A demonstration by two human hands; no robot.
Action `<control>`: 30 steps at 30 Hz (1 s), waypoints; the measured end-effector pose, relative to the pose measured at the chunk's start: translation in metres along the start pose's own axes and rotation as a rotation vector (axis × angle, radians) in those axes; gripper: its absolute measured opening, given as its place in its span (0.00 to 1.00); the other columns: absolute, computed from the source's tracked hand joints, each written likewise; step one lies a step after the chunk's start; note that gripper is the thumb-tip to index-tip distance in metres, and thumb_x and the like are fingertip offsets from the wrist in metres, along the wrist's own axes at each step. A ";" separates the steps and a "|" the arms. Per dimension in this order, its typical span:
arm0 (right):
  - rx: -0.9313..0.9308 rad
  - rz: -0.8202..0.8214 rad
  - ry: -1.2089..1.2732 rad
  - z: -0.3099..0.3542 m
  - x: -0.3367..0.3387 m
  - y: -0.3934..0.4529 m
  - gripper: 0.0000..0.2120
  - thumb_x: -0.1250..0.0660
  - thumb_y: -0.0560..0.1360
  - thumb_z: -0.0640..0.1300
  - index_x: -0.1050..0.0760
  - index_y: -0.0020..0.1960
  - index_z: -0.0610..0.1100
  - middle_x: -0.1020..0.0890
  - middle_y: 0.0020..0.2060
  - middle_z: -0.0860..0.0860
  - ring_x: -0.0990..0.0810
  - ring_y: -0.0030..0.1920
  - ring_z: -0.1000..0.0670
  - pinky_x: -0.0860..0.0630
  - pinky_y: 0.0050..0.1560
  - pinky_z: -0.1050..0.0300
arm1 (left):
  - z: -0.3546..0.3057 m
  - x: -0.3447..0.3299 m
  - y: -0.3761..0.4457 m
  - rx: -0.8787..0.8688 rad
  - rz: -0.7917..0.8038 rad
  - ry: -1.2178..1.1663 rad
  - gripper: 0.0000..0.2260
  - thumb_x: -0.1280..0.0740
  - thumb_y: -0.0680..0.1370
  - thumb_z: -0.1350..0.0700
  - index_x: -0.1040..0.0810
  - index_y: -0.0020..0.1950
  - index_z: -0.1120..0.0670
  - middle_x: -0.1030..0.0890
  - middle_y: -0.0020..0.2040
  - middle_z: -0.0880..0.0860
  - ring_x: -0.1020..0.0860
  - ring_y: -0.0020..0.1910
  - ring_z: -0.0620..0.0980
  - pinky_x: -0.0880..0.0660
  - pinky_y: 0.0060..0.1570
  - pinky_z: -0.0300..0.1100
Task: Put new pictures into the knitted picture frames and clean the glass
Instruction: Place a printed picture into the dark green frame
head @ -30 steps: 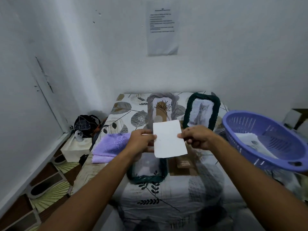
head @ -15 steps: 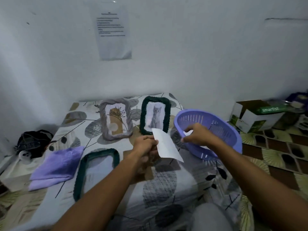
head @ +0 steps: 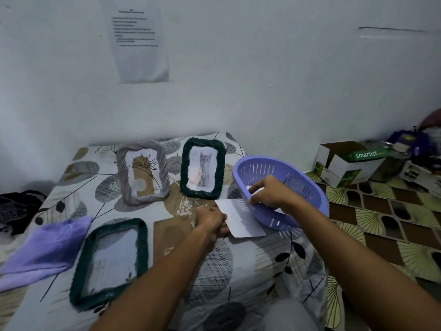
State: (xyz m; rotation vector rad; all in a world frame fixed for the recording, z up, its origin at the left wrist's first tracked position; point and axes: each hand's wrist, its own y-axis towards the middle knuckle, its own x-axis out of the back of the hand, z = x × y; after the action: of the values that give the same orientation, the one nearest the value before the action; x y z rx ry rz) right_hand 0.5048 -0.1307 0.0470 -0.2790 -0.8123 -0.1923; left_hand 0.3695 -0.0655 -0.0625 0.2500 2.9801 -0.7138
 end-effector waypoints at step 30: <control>-0.202 -0.191 -0.442 -0.080 0.010 0.067 0.15 0.25 0.68 0.42 0.28 0.47 0.39 0.21 0.44 0.42 0.20 0.45 0.41 0.20 0.45 0.48 | -0.035 -0.024 -0.007 -0.504 0.045 0.313 0.14 0.26 0.73 0.55 0.25 0.54 0.55 0.19 0.43 0.57 0.20 0.34 0.53 0.24 0.26 0.39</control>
State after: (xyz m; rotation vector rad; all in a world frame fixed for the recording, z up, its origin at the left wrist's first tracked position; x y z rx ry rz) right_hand 0.5851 -0.0930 -0.0094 -0.4435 -1.2615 -0.4022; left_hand 0.3911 -0.0589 -0.0254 0.4230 3.2971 0.1061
